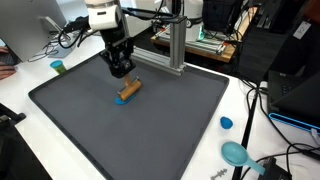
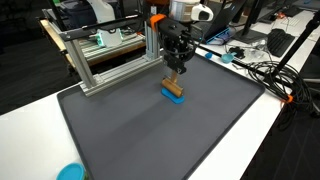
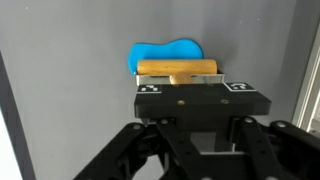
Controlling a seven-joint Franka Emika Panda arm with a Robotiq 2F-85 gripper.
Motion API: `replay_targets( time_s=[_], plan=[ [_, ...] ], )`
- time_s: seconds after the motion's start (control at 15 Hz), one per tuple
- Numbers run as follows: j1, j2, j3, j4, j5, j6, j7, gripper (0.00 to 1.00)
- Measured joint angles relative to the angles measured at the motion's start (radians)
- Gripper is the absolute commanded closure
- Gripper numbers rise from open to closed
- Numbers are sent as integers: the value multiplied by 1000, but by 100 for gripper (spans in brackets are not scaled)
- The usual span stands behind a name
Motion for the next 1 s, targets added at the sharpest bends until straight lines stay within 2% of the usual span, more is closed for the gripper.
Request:
replay_targets(
  time_s=[0.8, 1.0],
  plan=[
    [30, 20, 3, 29, -13, -26, 138, 78],
    [31, 23, 0, 33, -35, -28, 206, 78]
  ],
)
